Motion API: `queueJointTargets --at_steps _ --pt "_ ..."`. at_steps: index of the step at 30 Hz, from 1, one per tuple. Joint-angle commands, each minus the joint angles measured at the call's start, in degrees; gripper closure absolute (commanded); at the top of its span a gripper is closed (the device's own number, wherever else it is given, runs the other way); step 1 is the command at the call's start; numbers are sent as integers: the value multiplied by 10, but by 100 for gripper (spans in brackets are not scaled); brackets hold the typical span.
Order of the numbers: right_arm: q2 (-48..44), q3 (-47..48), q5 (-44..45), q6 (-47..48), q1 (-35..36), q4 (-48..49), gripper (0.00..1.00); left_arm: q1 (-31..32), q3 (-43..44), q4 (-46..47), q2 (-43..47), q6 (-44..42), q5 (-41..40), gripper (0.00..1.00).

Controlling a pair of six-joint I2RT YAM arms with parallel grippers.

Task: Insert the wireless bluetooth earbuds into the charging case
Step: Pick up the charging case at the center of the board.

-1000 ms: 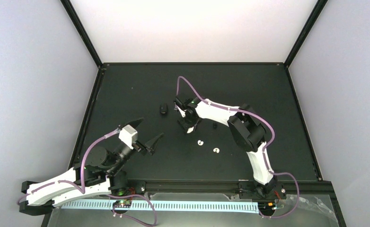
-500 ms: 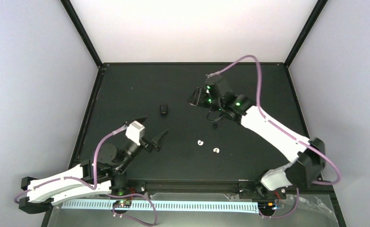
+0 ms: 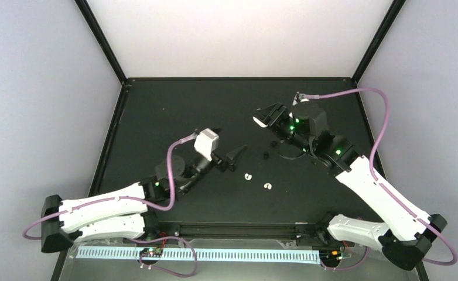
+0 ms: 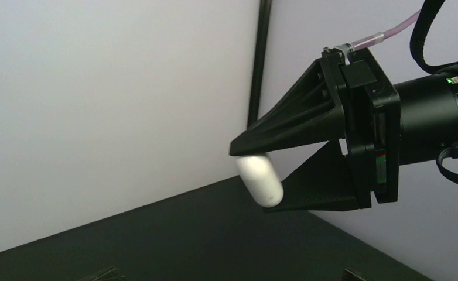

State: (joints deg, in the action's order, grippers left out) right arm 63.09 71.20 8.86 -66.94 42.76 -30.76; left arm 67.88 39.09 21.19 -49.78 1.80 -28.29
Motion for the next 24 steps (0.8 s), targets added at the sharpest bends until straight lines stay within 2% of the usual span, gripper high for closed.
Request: queueJointTargets --at_steps 1,5,9,16,20,24 --pt "-31 -11 17 -38 3 -22 99 -20 56 61 -62 45 75 1" --pt "-47 -6 19 -39 4 -31 99 -53 81 76 -103 94 138 1" --pt "-56 -2 22 -44 3 -39 99 -65 98 102 -136 102 191 1" --pt "-53 4 8 -55 3 -41 99 -86 132 102 -186 128 228 2" --pt "-54 9 2 -56 3 -38 99 -97 151 95 -210 140 243 11" --pt "-57 13 -1 -57 2 -38 99 -105 153 101 -222 152 245 13"
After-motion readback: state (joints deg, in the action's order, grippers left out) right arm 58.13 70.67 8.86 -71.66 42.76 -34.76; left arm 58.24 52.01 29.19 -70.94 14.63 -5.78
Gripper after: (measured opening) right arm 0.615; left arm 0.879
